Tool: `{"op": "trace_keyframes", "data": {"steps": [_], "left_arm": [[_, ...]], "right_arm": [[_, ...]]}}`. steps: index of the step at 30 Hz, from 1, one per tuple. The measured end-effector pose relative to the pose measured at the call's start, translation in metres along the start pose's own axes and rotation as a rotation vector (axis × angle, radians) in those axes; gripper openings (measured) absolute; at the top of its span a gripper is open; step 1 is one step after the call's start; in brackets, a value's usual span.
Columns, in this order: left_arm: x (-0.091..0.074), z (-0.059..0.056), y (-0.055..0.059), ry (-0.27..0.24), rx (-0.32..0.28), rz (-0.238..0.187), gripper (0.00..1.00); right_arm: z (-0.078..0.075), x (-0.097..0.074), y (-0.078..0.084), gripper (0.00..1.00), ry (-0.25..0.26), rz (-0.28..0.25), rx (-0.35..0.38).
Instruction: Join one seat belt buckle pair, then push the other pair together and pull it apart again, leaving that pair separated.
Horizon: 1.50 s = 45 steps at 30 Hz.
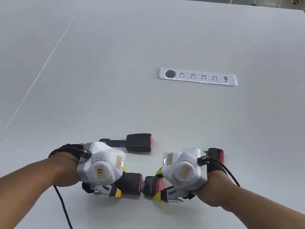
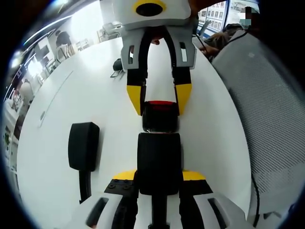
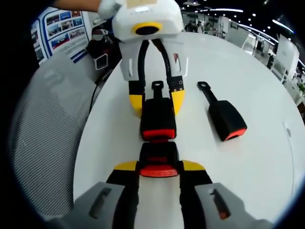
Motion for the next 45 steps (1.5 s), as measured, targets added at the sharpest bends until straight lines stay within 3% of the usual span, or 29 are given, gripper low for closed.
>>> {"op": "trace_keyframes", "data": {"steps": [24, 45], "left_arm": [[-0.006, 0.0017, 0.0042, 0.028, -0.04, -0.114, 0.33], [-0.0062, 0.0041, 0.0016, 0.049, -0.04, -0.119, 0.32]], "right_arm": [[0.0017, -0.0013, 0.0047, 0.3, 0.039, -0.104, 0.032], [0.0024, -0.0035, 0.0058, 0.3, 0.059, -0.146, 0.069]]}}
Point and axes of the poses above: the centre of the closed fingertips' face, and the gripper's own axes: x roughly forward along the fingers, z roughly to its left, y roughly out of its underside, the point moved 3 cm from there along -x, roughly backward along the fingers, and after that the axes turned 7 degrees about z, right-handed, at the moved point
